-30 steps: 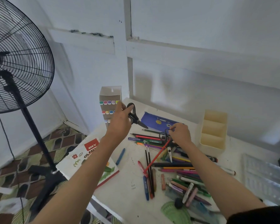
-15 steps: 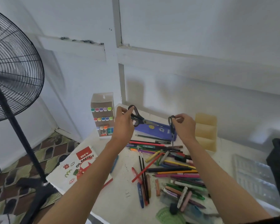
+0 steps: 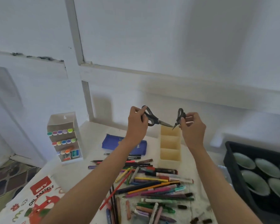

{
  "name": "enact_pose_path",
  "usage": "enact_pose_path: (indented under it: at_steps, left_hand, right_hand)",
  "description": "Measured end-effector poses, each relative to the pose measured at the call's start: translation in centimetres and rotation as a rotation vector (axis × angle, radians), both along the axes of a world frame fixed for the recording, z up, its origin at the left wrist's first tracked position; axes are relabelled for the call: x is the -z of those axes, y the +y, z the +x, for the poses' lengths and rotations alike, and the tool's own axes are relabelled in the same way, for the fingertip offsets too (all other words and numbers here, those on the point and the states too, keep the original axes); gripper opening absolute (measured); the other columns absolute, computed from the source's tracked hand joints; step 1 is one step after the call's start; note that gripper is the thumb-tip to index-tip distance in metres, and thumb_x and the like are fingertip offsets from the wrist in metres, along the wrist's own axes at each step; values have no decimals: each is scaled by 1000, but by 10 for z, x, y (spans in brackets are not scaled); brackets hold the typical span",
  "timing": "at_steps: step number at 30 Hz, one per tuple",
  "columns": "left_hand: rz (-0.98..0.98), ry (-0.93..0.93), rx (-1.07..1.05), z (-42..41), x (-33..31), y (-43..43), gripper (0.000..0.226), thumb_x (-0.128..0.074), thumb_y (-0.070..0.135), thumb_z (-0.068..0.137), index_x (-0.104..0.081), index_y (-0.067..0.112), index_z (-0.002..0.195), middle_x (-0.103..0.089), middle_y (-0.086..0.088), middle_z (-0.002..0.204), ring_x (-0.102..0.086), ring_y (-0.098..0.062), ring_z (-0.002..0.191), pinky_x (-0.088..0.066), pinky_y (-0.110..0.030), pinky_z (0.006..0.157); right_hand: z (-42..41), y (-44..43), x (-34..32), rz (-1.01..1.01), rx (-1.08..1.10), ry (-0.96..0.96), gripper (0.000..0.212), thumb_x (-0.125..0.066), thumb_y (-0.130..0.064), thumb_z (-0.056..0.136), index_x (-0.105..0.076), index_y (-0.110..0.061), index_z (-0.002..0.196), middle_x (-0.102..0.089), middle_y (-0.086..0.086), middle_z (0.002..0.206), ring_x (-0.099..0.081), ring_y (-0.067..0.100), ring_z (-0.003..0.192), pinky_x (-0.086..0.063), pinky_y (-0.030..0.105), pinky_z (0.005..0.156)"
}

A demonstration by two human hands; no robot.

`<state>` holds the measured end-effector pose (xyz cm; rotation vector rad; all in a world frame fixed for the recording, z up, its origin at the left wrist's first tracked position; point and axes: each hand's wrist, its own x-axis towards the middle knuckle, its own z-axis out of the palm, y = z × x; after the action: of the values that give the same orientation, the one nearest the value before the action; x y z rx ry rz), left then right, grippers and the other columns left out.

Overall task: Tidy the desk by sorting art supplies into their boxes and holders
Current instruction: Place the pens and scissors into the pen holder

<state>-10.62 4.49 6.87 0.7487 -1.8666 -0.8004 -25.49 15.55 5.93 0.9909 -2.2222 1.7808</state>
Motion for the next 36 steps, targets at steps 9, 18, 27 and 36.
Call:
enact_pose_path:
  at_steps: [9, 18, 27, 36]
  left_hand:
    - [-35, -345, 212, -49, 21, -2, 27, -48, 12, 97, -57, 0, 120, -42, -8, 100, -47, -17, 84, -41, -21, 86]
    - [120, -499, 233, -3, 52, -38, 36, -49, 18, 98, -51, 13, 134, -47, -11, 125, -57, -25, 105, -42, -18, 79]
    - [171, -730, 283, 67, 108, -16, 21, -51, 4, 95, -67, 3, 108, -62, -12, 118, -56, -24, 111, -42, -23, 95]
    - [68, -885, 349, 4, 137, 25, 21, -56, 28, 92, -71, 19, 105, -70, 2, 105, -62, -18, 97, -50, -38, 88]
  right_hand:
    - [-13, -4, 28, 215, -174, -151, 18, -62, -6, 87, -57, -10, 105, -64, 6, 91, -64, 14, 70, -58, 37, 71]
    - [16, 9, 56, 264, -252, 68, 17, -59, -4, 88, -65, -11, 102, -62, -5, 93, -58, 3, 70, -46, 5, 65]
    - [38, 49, 117, 601, -333, 108, 11, -61, -12, 89, -70, -14, 95, -68, -3, 84, -60, 10, 71, -52, 26, 74]
    - [40, 49, 136, 1010, -346, 261, 26, -58, -43, 89, -67, -20, 98, -62, -4, 97, -60, 15, 83, -49, 28, 72]
